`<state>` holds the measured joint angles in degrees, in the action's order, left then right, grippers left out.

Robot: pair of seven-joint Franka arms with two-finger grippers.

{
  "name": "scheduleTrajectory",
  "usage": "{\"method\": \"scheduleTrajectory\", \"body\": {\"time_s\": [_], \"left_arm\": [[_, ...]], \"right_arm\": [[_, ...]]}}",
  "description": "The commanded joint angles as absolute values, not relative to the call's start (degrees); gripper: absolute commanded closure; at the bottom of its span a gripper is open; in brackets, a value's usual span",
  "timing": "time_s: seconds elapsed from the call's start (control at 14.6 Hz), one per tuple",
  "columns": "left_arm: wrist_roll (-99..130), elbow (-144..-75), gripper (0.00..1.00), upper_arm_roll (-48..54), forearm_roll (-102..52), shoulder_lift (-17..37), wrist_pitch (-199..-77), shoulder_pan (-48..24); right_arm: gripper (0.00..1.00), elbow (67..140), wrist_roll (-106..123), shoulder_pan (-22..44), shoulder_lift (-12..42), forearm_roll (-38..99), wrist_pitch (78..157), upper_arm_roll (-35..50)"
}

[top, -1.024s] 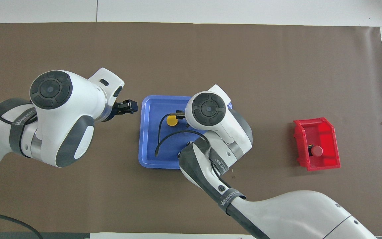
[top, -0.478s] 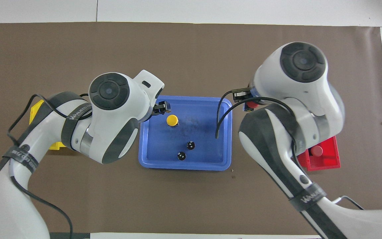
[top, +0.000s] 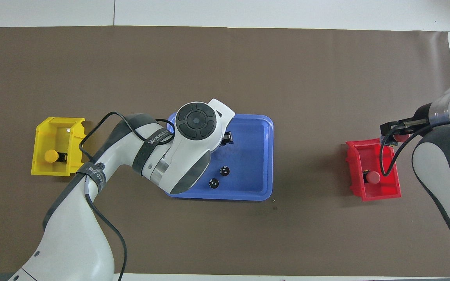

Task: Sort red and yellow buttons by color
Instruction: 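Lift yellow with the left gripper while the right gripper carries red to bin, then release red with the right gripper while the left gripper carries yellow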

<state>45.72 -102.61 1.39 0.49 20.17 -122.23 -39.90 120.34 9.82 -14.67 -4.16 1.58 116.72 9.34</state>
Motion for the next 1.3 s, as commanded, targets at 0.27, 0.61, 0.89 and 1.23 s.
{"method": "scheduleTrajectory", "body": {"time_s": [0.27,0.61,0.89,1.23], "left_arm": [[47.98,-101.69,0.16,0.09,1.05,20.74,-121.99,-39.73],[48.78,-101.60,0.38,-0.18,1.05,20.30,-121.82,-39.64],[49.39,-101.60,0.66,-0.18,0.97,20.30,-121.90,-39.55],[49.75,-97.75,0.98,-0.18,0.53,19.87,-116.14,-37.97]], "right_arm": [[0.81,131.04,10.99,-15.56,-4.31,4.04,128.67,10.20],[0.81,134.38,11.60,-15.47,-3.51,4.04,131.04,10.20],[0.81,136.58,12.48,-15.56,-3.52,4.04,133.85,10.20],[0.41,136.76,12.39,-15.38,-3.34,4.04,134.82,10.20]]}}
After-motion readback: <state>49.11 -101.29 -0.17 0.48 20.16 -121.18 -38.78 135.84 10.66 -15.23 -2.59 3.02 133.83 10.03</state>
